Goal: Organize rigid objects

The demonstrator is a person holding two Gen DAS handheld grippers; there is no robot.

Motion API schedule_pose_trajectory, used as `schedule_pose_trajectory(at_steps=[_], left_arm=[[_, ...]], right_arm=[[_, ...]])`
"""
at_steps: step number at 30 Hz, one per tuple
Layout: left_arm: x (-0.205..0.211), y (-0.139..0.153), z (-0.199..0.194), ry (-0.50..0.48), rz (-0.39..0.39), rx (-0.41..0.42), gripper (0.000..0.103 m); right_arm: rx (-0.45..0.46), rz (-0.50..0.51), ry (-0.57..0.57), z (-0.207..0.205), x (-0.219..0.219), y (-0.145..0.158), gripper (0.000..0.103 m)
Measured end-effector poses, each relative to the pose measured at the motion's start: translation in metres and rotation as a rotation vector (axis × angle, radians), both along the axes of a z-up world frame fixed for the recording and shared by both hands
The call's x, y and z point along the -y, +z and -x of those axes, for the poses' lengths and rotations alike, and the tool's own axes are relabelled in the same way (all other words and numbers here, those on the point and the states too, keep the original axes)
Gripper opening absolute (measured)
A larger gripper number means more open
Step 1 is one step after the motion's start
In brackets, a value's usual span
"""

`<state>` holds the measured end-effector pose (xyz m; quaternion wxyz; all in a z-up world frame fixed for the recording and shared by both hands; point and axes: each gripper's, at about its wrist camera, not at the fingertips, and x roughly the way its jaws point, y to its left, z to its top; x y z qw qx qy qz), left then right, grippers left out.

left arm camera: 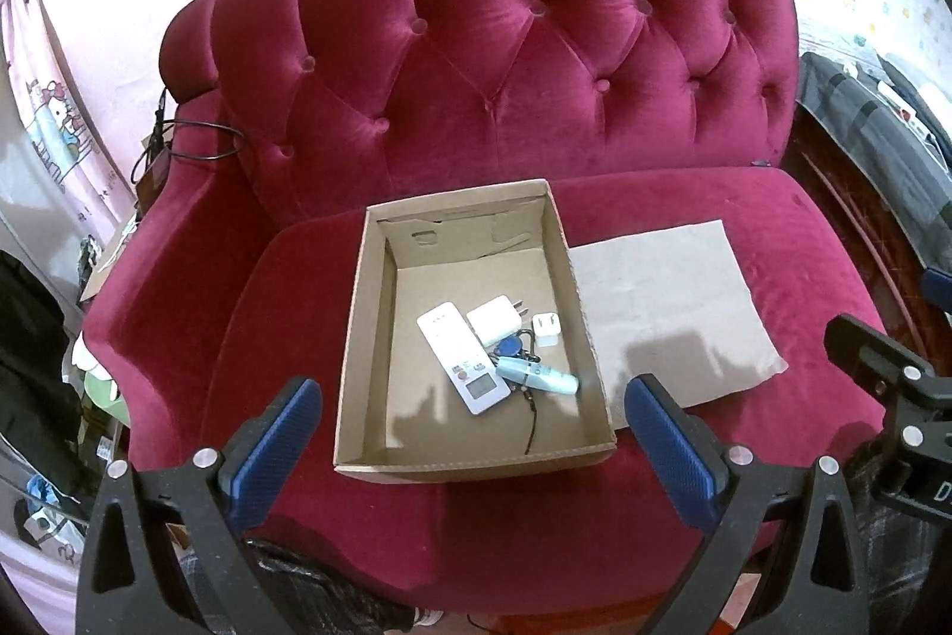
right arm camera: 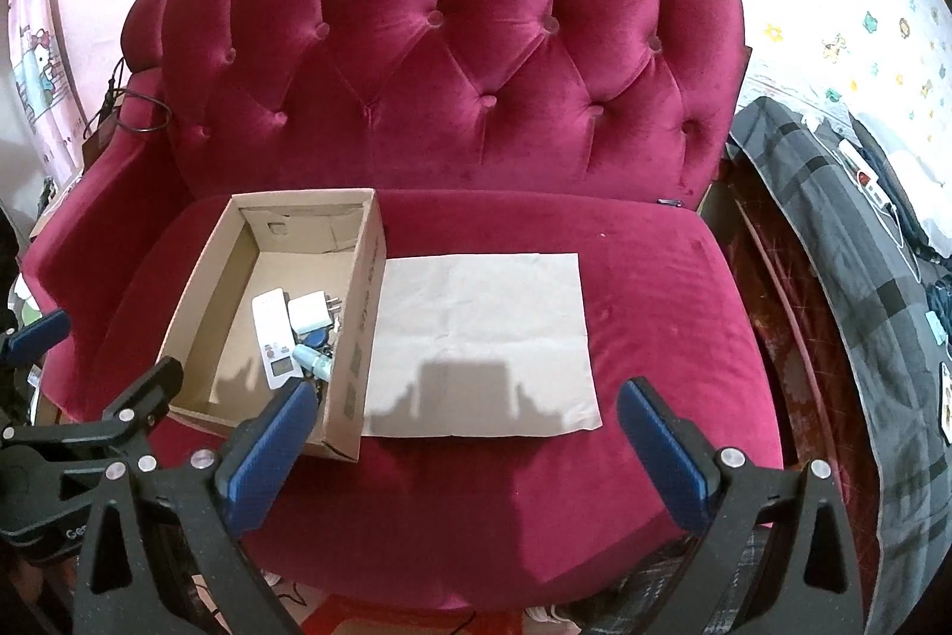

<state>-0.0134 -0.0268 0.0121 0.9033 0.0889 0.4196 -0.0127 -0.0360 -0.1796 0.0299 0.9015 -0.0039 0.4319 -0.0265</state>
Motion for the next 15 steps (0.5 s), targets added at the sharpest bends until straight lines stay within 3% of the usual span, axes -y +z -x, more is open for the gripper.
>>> schedule_pose_trajectory(at_steps=[15], left_arm=[[0.0011, 0.0021, 0.0007, -0.006, 0.0, 0.003, 0.103]], right_arm=[[0.014, -0.003, 0.006, 0.0007, -0.001, 0.0019, 0.103]])
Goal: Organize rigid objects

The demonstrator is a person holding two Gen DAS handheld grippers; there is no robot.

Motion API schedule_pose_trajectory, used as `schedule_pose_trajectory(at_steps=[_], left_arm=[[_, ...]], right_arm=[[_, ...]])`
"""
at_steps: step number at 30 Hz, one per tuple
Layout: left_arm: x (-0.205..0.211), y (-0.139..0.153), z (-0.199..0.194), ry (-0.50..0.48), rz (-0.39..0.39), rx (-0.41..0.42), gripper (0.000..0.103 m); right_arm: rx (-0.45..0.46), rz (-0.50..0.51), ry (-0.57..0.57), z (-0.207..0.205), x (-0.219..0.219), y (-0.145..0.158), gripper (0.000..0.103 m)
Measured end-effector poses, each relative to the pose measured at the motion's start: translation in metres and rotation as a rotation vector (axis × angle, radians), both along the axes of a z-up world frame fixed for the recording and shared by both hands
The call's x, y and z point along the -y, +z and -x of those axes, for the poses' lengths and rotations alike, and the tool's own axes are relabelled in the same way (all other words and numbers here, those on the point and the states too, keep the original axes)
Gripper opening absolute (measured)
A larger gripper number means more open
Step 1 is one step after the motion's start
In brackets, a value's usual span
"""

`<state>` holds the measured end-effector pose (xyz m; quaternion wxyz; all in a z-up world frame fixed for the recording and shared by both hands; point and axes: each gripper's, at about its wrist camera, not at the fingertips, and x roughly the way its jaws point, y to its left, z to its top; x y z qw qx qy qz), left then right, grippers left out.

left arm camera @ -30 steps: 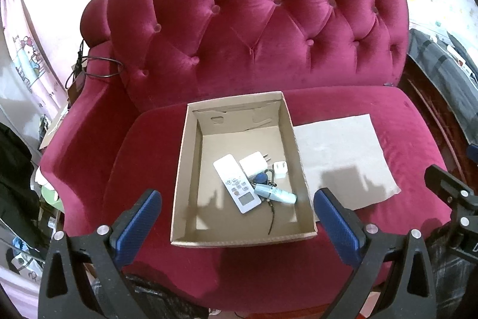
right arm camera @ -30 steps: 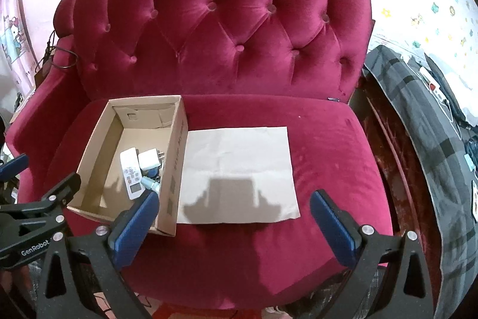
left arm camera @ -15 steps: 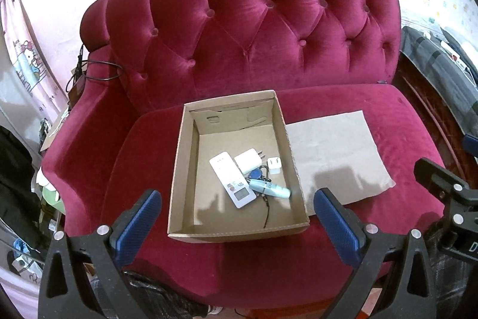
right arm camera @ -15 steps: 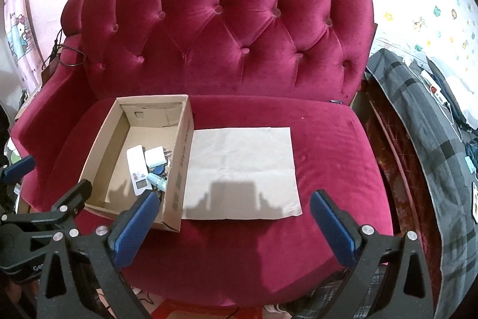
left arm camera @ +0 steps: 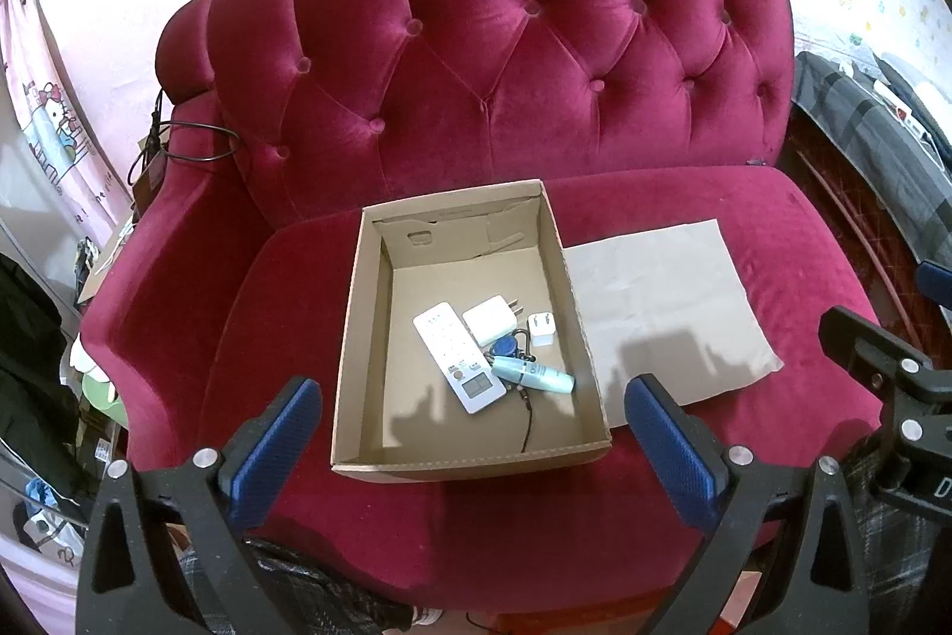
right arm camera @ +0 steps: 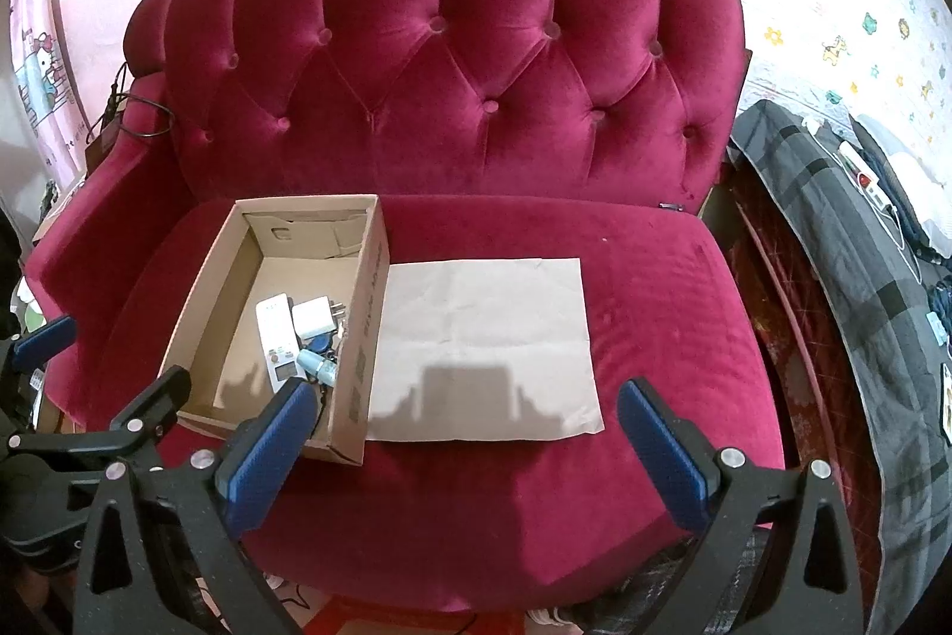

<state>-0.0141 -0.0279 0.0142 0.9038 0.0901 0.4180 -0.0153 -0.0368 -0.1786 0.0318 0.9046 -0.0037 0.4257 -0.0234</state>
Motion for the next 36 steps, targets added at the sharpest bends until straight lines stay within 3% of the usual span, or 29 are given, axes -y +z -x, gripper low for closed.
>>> schedule_pose_trajectory(at_steps=[36], left_arm=[[0.0006, -0.0002, -0.0071, -0.006, 0.008, -0.009, 0.103]], right_arm=[[-0.003, -0.003, 0.007, -0.0078, -0.0016, 0.0022, 0.103]])
